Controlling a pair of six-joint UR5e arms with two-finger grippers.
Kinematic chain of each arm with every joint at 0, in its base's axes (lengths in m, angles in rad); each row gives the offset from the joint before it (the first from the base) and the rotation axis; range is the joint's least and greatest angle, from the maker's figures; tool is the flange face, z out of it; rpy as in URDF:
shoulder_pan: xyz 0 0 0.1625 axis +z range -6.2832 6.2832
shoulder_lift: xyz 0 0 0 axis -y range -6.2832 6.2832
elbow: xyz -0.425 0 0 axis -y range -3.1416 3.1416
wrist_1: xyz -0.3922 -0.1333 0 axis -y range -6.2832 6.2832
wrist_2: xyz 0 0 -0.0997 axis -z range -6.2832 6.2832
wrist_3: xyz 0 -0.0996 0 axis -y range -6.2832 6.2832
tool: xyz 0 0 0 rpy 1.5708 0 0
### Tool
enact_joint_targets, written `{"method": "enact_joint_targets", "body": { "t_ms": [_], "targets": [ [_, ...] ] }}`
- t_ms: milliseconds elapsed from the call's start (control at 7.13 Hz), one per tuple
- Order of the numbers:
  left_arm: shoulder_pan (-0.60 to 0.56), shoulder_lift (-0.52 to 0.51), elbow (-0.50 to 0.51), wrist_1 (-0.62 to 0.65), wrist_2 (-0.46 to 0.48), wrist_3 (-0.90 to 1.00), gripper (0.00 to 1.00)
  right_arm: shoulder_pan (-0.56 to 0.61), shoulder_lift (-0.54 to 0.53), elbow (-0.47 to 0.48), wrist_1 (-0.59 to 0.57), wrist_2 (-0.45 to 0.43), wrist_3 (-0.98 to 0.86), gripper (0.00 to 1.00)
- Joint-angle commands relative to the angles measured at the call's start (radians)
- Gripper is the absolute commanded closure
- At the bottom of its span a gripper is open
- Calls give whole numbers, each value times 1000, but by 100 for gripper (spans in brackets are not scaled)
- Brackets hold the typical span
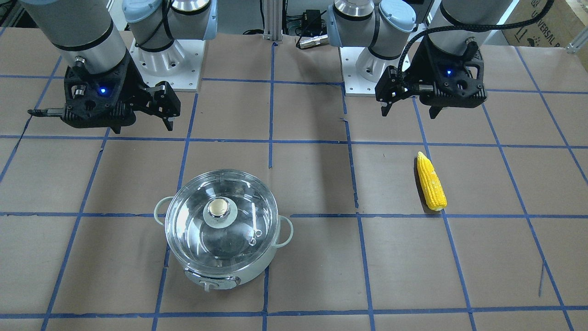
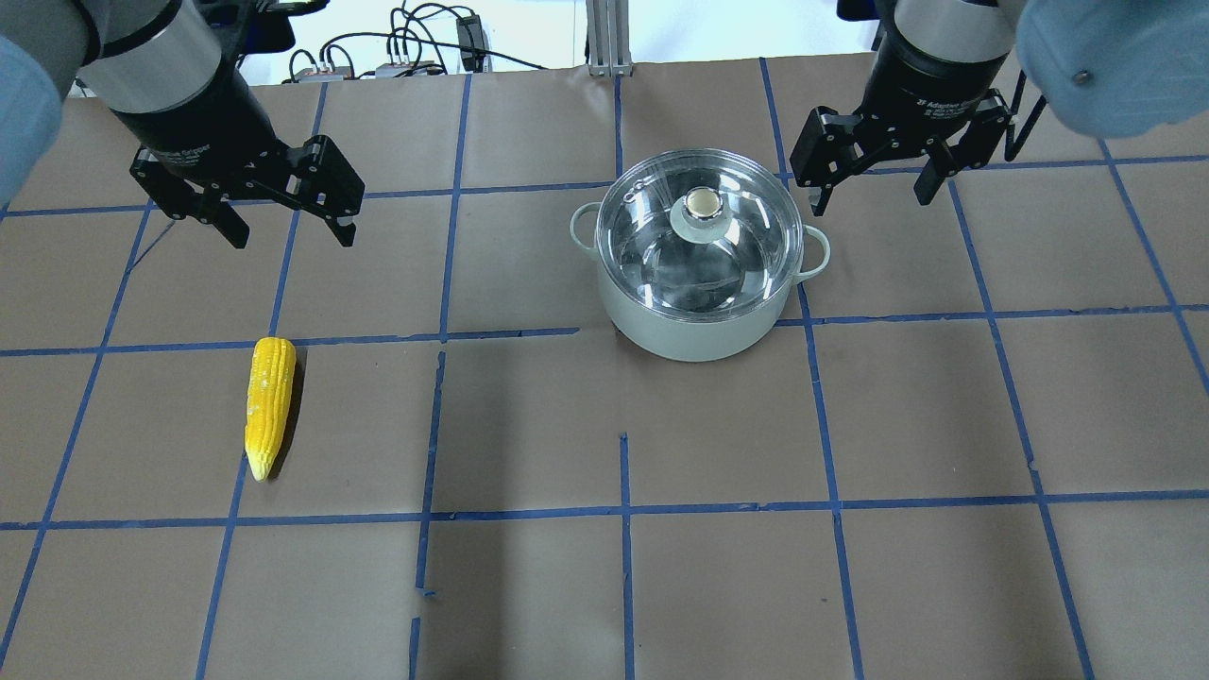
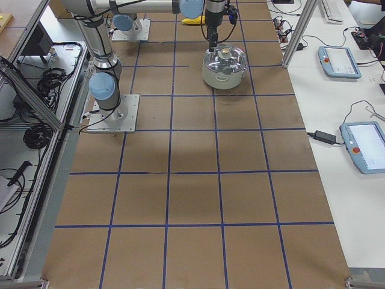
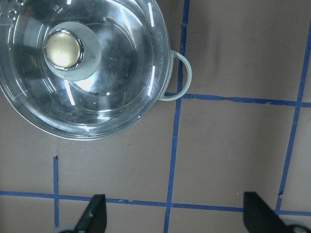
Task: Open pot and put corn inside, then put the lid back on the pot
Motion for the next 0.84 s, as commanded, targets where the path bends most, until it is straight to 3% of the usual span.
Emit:
{"method": "enact_joint_targets", "body": {
  "t_ms": [0, 701],
  "targets": [
    [0, -2, 1, 0, 0, 1, 0, 0, 0, 0, 0, 0, 0, 0],
    [0, -7, -1, 0, 0, -7, 0, 1, -3, -6, -6, -3, 5, 0]
  ]
}}
